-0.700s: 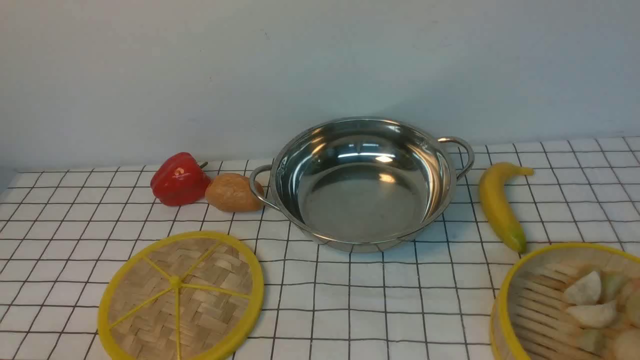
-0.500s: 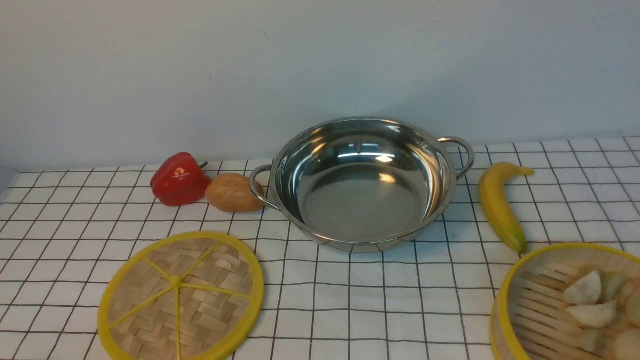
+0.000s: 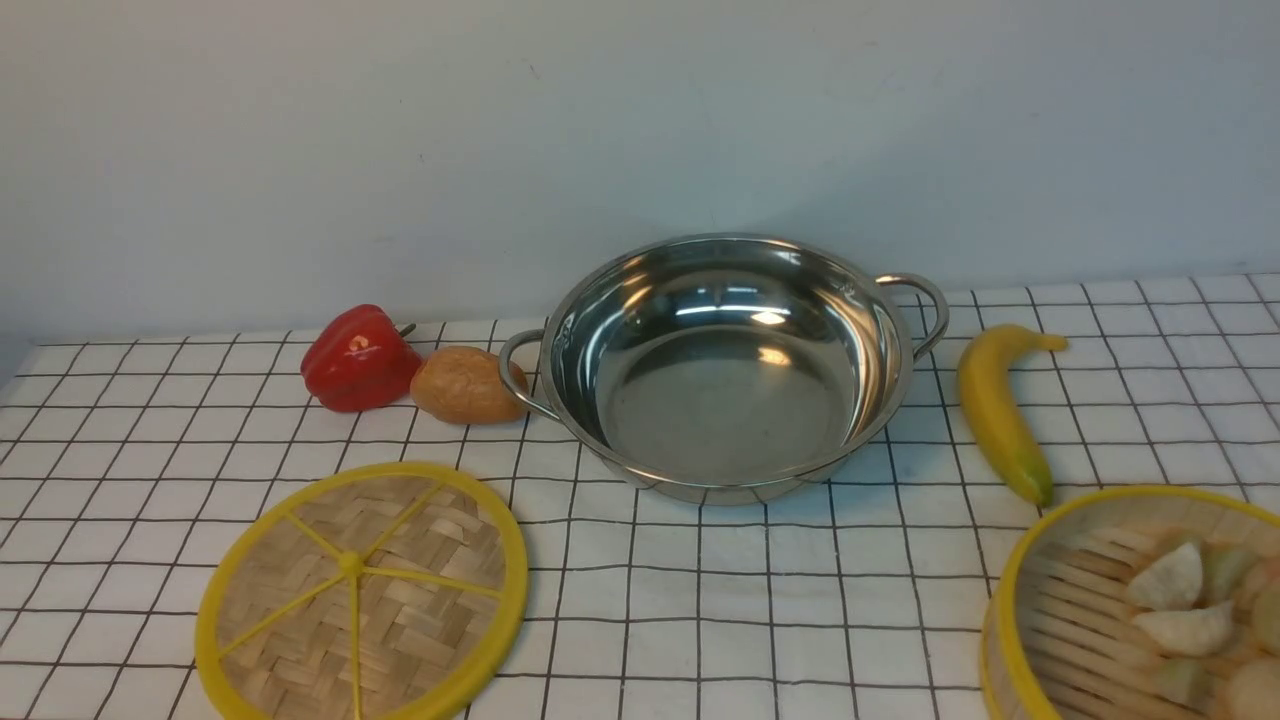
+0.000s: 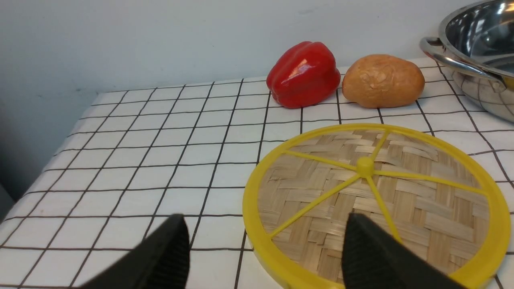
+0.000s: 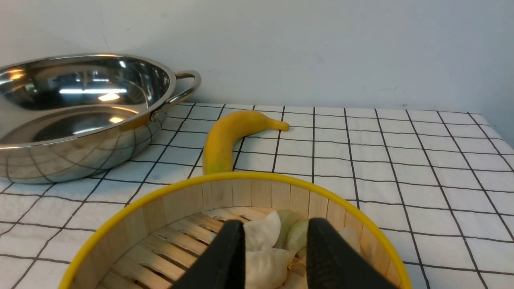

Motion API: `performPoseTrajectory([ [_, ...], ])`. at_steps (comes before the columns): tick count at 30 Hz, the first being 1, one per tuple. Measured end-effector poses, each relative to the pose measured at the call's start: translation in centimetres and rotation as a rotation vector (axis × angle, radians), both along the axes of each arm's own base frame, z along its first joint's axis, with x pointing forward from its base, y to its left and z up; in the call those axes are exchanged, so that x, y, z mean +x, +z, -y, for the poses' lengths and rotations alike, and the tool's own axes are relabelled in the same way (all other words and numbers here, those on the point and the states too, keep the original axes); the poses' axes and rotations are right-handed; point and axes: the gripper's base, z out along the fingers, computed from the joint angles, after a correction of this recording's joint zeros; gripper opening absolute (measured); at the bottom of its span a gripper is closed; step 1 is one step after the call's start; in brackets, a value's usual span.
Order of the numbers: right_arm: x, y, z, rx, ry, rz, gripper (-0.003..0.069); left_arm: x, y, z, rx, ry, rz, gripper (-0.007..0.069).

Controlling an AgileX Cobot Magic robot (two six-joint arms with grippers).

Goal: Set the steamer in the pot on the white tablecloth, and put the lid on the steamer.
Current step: 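Reach for and grasp the rim of the bamboo steamer holding the buns with the right gripper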

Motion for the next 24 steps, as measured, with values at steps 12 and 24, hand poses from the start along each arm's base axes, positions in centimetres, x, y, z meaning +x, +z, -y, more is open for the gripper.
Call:
performPoseTrajectory([
  [12, 0.00, 0.00, 0.01, -0.009, 0.000, 0.000, 0.0243, 0.00, 0.00, 0.00, 0.000, 0.000, 0.000, 0.0473],
  [24, 0.01, 0.06, 0.04, -0.013, -0.002, 0.007, 0.0243, 0.00, 0.00, 0.00, 0.000, 0.000, 0.000, 0.0473],
])
